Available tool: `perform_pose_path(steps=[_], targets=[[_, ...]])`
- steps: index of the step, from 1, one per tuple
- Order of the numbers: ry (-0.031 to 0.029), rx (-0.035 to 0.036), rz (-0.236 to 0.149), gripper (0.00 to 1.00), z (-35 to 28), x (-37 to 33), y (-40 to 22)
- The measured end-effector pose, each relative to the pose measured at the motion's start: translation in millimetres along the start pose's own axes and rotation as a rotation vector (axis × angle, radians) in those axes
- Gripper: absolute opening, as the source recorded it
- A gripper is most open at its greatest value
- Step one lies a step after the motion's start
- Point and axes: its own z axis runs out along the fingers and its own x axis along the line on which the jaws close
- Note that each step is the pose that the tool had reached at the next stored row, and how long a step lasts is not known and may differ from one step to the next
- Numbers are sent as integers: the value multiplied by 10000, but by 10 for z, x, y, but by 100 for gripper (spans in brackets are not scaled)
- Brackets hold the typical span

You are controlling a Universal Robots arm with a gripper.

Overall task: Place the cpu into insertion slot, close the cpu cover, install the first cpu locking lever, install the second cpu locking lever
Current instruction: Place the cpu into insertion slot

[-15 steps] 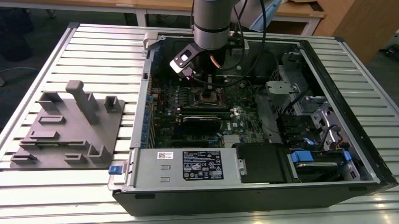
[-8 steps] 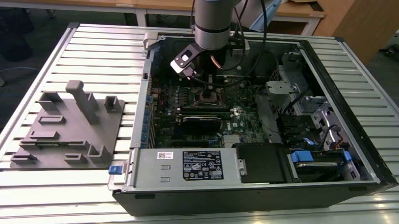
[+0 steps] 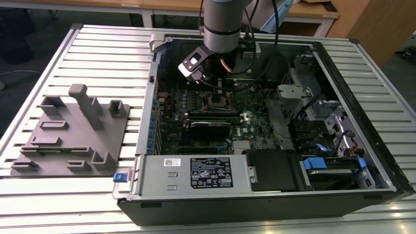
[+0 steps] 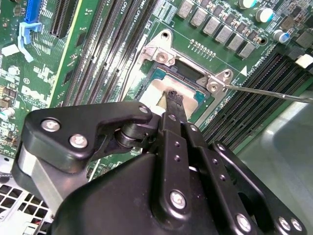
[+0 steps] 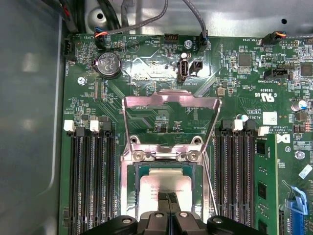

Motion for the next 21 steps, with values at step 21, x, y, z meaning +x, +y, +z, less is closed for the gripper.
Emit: perform_pose_path(steps=[21], targets=[[0,0,1,10,38,1,-2]])
